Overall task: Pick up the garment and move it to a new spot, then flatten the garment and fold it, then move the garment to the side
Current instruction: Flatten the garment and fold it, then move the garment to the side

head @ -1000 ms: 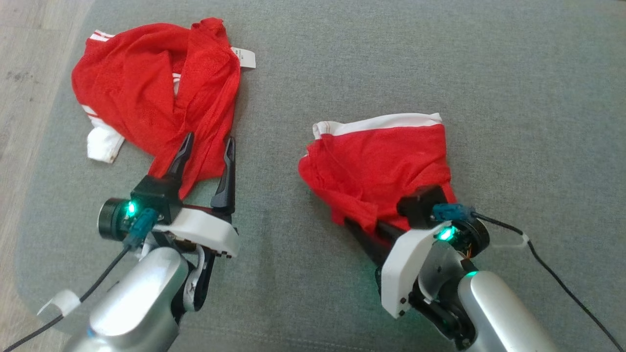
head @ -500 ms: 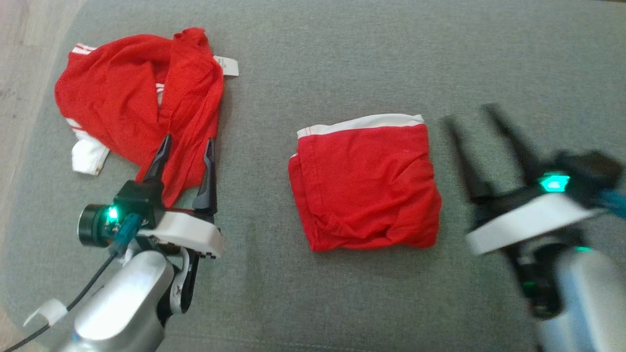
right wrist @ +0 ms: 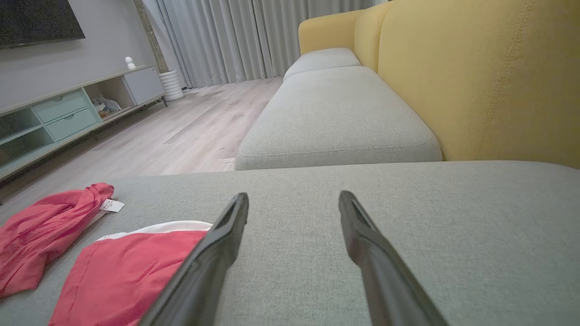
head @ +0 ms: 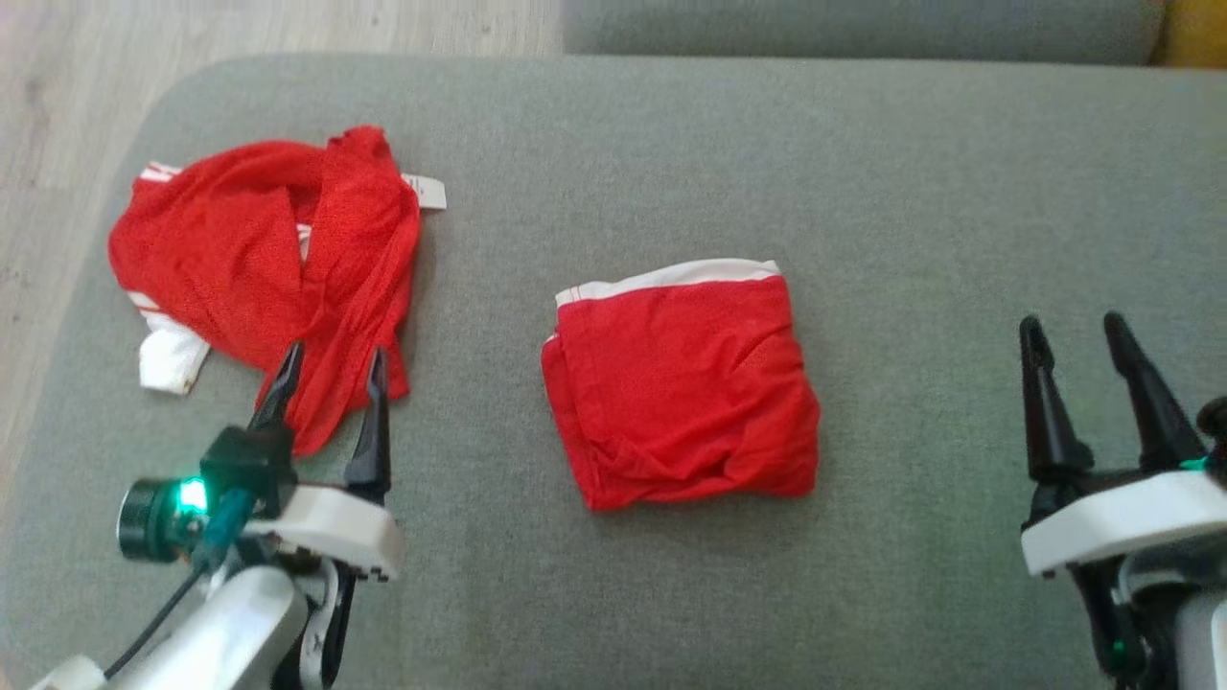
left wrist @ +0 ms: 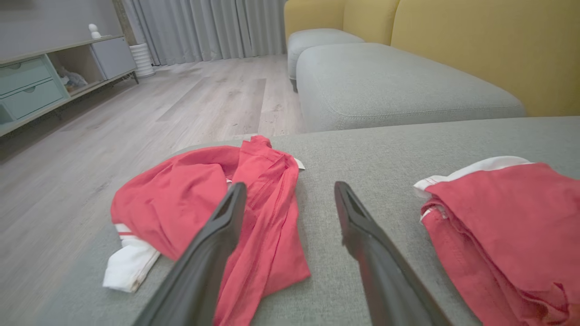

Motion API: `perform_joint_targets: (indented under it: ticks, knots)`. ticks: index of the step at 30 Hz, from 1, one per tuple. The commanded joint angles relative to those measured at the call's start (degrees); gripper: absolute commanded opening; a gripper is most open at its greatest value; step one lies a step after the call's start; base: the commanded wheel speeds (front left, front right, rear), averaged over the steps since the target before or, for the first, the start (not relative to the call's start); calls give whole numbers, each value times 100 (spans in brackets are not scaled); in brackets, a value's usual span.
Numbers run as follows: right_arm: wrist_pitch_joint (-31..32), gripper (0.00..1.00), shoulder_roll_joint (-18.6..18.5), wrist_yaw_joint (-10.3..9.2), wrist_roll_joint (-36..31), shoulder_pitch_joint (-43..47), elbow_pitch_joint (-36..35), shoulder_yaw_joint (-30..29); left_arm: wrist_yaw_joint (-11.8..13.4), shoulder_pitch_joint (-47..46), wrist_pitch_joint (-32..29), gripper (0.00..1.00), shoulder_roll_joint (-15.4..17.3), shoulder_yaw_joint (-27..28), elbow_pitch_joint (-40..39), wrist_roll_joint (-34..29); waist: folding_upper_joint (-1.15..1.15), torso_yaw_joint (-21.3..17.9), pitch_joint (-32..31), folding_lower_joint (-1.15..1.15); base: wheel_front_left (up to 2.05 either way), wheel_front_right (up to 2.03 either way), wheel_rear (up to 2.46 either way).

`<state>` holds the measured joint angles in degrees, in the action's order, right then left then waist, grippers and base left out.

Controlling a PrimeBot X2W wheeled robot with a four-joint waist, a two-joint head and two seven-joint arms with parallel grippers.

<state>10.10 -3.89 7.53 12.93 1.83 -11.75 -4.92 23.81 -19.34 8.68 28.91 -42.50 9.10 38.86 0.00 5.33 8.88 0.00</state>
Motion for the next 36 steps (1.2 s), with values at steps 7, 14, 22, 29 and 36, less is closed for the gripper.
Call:
perform_joint_targets:
  ticks: [7,14,22,29,36]
  knots:
    - [81,100,52,-4,39,272,-212,268,195,140,-167,100,405,181,-433,-4,0,-73,-470,0,0,0,0]
    - [96,100,81,-4,94,520,-189,355,339,414,-249,100,477,146,-615,54,0,-111,-757,0,0,0,0]
    - [97,100,95,-4,73,565,-235,334,426,526,-247,100,502,179,-706,117,0,-107,-785,0,0,0,0]
    - [108,100,99,-4,29,516,-241,303,445,508,-213,100,501,203,-706,131,0,-115,-757,0,0,0,0]
    - [78,100,100,-4,-58,453,-290,291,460,477,-170,100,483,219,-703,137,0,-124,-710,0,0,0,0]
